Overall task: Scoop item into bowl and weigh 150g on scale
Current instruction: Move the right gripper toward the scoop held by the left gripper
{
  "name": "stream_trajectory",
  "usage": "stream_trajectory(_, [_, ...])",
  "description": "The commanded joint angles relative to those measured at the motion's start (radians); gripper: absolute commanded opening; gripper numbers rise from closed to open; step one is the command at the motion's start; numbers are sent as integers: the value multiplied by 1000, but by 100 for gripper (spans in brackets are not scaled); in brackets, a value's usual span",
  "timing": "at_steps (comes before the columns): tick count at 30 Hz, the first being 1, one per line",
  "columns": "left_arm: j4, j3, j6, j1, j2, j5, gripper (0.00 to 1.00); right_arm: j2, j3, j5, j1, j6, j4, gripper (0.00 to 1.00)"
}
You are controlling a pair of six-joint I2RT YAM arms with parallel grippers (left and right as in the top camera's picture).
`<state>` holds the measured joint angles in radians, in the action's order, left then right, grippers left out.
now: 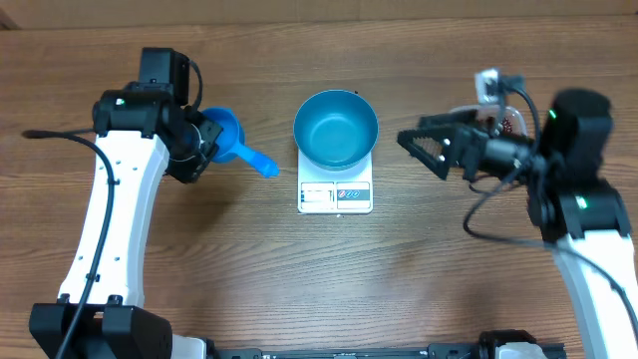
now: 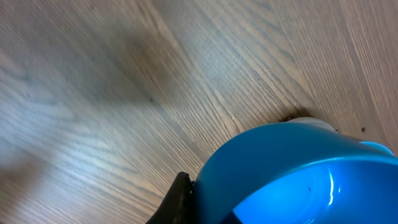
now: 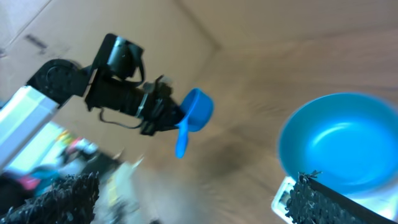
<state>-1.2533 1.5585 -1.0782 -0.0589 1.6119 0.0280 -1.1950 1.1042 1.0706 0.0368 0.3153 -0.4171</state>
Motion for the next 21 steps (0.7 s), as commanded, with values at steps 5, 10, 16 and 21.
stream_trajectory(5, [-10, 19, -294, -44, -17, -21, 4, -174, 42, 104, 92, 198, 141, 100])
stream_trajectory(10, [-16, 19, -356, -47, -16, -3, 4, -256, 42, 18, 108, 475, 286, 100])
stream_trajectory(16, [-40, 19, -411, -47, -15, 55, 4, -309, 42, -46, 164, 475, 342, 85])
stream_trajectory(21, [-56, 19, -412, -47, -15, 69, 4, -309, 42, -194, 283, 473, 331, 84])
